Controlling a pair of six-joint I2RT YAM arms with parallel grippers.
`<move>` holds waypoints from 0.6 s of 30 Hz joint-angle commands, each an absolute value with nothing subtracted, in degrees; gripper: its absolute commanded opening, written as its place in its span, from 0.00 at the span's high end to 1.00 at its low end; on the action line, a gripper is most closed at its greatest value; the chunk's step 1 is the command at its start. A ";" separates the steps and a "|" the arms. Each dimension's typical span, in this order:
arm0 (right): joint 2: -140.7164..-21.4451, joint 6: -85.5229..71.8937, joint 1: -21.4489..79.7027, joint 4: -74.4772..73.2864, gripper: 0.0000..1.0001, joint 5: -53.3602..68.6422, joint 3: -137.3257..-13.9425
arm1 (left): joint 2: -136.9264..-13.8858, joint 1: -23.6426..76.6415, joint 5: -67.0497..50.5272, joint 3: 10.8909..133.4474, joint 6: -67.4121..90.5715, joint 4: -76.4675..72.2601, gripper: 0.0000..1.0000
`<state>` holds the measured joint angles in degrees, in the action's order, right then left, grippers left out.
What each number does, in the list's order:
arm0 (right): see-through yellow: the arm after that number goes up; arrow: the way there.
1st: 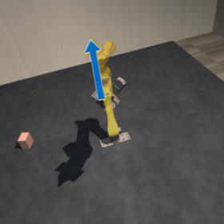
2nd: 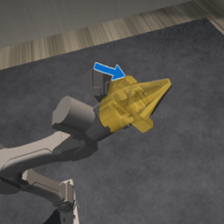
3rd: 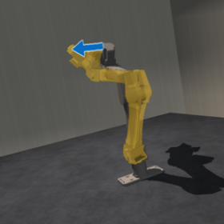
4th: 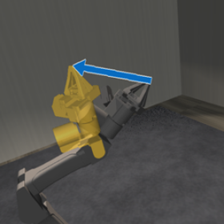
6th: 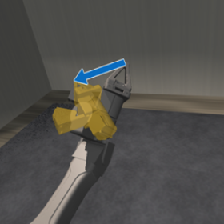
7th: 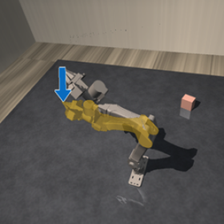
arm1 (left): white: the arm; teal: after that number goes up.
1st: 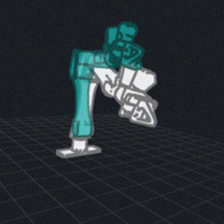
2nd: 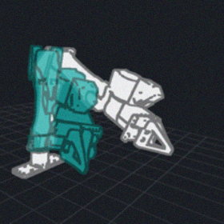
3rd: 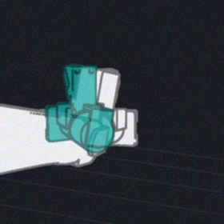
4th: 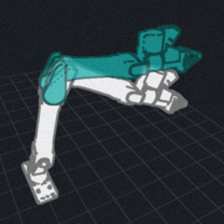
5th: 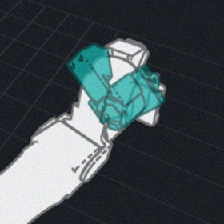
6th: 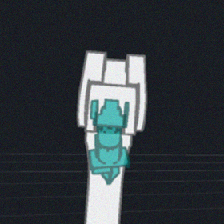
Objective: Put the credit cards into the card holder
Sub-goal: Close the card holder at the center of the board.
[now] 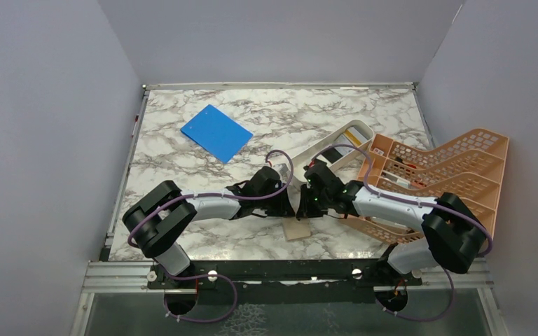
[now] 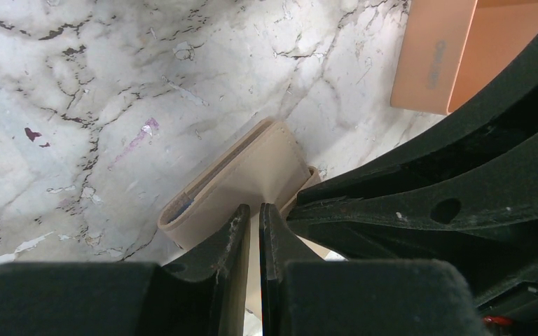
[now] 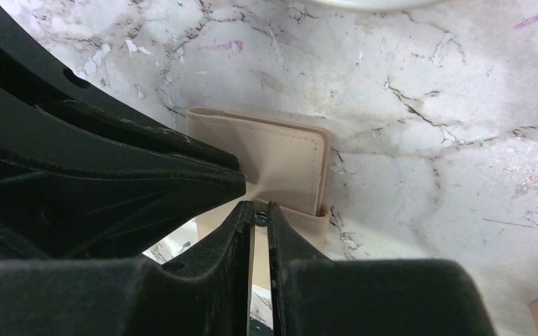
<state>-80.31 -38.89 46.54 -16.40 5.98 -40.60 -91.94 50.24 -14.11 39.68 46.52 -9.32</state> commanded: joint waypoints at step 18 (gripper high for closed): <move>-80.69 -39.00 49.35 -15.60 0.87 5.49 -38.07 | -93.62 50.30 -14.24 38.28 46.58 -8.63 0.86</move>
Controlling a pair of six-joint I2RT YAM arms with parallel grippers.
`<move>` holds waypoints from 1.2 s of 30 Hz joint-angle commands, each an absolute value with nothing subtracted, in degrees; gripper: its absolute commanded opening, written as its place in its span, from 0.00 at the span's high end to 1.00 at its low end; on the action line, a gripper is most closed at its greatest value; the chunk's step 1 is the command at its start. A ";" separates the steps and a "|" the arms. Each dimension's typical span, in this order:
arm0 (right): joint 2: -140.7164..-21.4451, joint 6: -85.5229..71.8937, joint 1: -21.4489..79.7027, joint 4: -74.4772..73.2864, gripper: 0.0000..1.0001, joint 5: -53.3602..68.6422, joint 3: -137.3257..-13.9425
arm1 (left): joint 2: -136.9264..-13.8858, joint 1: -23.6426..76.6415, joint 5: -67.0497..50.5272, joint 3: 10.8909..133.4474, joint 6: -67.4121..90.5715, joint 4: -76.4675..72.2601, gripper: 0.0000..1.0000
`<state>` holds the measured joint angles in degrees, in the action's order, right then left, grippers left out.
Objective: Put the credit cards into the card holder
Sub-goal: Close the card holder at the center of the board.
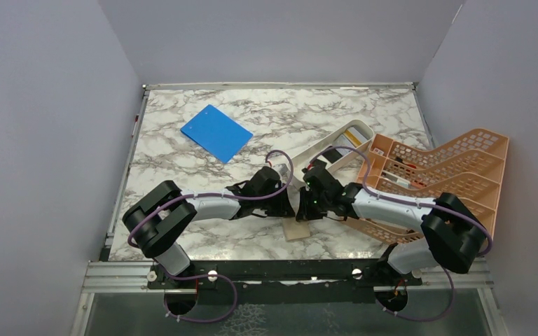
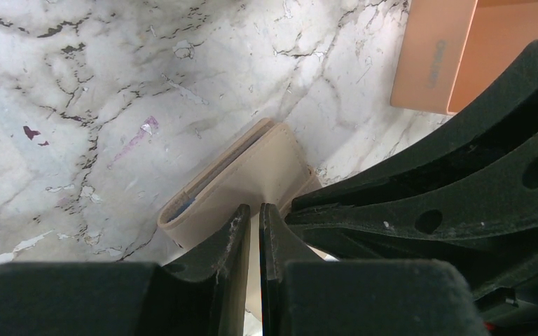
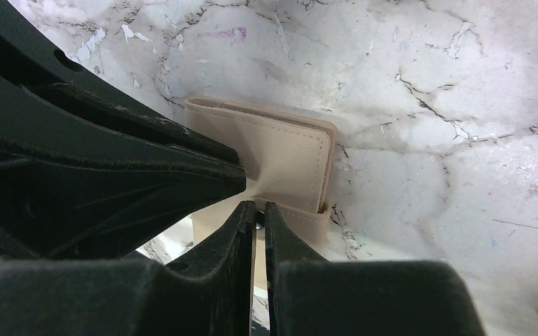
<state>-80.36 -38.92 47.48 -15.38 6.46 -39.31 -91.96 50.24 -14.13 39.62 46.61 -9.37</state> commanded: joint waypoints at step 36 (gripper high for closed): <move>-78.07 -50.36 66.53 -20.81 0.97 -16.73 -29.88 | -98.09 48.96 -14.50 36.70 47.22 -11.11 0.86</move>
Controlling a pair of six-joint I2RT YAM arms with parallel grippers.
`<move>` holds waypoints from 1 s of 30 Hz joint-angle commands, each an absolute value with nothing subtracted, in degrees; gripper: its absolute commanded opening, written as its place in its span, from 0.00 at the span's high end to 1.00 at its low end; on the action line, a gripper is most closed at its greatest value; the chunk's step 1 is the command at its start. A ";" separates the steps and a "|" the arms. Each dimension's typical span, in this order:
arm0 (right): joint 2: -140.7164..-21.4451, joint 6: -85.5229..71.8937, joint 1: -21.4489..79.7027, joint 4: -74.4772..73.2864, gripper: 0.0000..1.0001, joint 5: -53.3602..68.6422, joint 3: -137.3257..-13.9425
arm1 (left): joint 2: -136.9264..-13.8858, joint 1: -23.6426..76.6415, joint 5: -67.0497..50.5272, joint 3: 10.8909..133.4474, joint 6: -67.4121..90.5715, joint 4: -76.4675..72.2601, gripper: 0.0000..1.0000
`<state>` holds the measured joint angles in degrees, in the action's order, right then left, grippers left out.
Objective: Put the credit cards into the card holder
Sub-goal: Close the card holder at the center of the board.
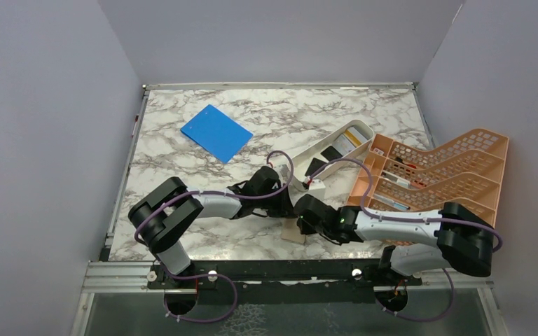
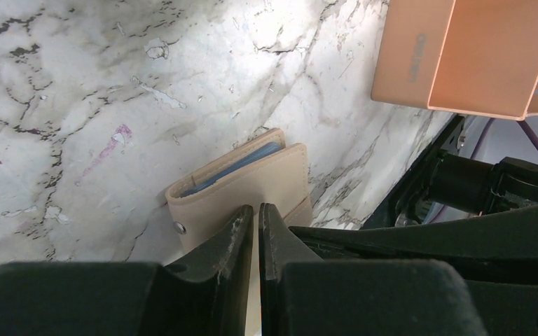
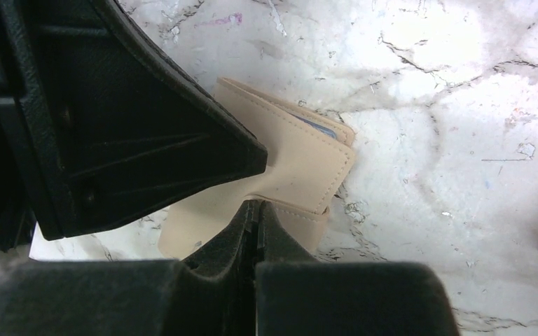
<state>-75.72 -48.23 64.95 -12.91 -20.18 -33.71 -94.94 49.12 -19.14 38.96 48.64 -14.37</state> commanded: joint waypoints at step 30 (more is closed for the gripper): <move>-41.29 -50.07 66.48 -39.56 0.01 -33.11 -52.34 | -35.94 48.01 8.78 53.32 33.76 27.44 0.01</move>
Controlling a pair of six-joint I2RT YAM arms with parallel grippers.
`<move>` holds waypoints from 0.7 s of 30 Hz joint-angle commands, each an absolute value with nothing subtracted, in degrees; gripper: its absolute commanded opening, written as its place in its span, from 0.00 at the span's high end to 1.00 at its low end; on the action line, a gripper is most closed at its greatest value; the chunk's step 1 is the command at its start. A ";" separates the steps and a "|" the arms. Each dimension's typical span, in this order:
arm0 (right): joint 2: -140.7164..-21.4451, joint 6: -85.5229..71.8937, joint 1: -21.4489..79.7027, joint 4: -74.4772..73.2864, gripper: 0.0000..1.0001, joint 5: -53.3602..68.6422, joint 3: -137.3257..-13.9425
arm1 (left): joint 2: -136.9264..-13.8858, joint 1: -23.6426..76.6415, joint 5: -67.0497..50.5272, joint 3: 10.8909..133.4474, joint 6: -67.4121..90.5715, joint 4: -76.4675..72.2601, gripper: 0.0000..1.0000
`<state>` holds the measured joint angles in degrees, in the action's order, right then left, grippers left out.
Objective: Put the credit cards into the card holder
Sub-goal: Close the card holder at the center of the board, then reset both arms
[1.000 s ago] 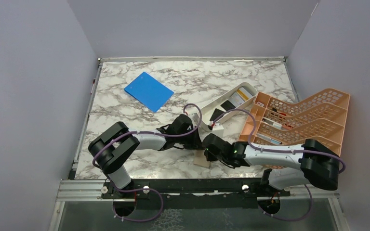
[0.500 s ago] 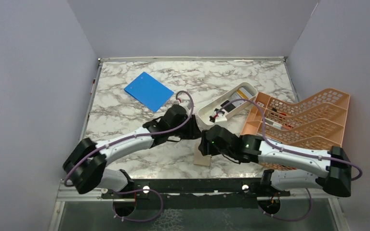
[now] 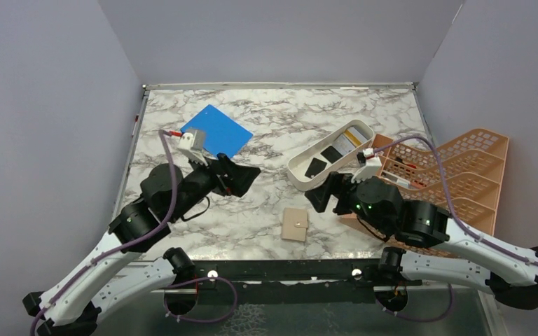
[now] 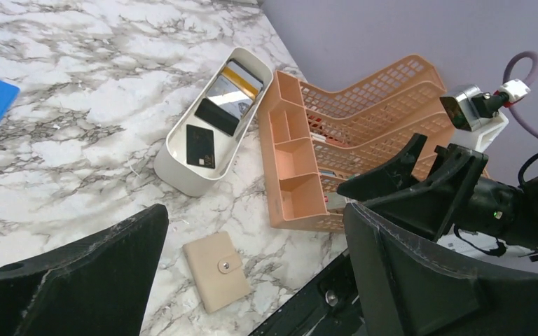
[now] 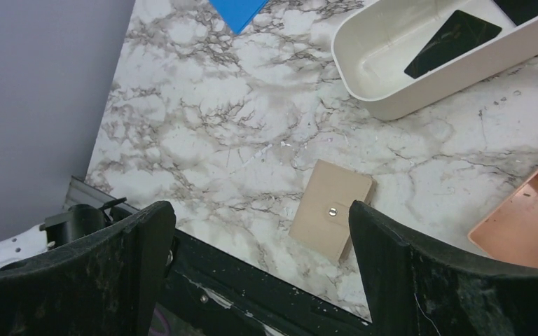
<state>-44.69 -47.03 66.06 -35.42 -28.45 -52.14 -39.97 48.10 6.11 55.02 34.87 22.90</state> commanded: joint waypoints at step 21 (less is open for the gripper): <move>-36.87 -50.63 66.47 -38.37 0.01 -32.17 -48.96 | -29.76 48.06 7.85 45.27 37.79 28.10 0.01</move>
<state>-37.17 -49.74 66.06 -37.23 -29.82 -49.06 -30.11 48.10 7.01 44.75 37.52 28.86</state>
